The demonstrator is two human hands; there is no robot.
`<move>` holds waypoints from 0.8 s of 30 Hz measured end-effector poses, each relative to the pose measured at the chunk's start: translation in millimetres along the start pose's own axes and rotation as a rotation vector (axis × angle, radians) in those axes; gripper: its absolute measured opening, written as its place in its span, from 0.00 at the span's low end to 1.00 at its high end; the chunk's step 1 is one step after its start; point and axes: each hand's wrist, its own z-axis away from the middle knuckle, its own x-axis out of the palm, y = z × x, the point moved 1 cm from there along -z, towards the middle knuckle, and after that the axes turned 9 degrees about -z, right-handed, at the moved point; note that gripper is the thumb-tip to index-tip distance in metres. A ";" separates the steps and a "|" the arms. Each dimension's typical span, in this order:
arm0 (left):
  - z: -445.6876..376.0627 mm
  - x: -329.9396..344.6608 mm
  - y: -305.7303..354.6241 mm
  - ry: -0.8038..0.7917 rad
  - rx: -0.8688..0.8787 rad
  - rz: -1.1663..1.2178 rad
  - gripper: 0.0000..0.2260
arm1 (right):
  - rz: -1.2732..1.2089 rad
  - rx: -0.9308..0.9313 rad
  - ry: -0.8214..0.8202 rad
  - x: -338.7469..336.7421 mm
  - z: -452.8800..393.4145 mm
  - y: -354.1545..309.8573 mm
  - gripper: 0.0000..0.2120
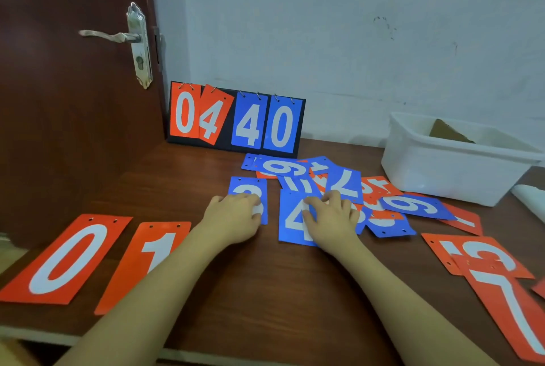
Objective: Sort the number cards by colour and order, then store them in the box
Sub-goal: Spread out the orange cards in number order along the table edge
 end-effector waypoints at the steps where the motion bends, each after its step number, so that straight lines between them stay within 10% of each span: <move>1: 1.8 -0.6 -1.4 0.001 -0.002 -0.002 0.16 | 0.037 -0.011 -0.015 0.3 -0.3 -1.6 0.19; 12: 11.9 -30.5 78.9 0.311 0.222 0.126 0.16 | -0.172 -0.011 0.073 -73.4 27.2 69.3 0.11; 16: 0.9 -24.1 125.4 0.219 0.275 0.151 0.15 | -0.008 0.014 -0.045 -76.9 45.1 101.4 0.25; 24: -16.5 12.5 155.6 -0.033 0.310 0.024 0.21 | 0.115 -0.156 0.091 -83.1 46.6 108.3 0.13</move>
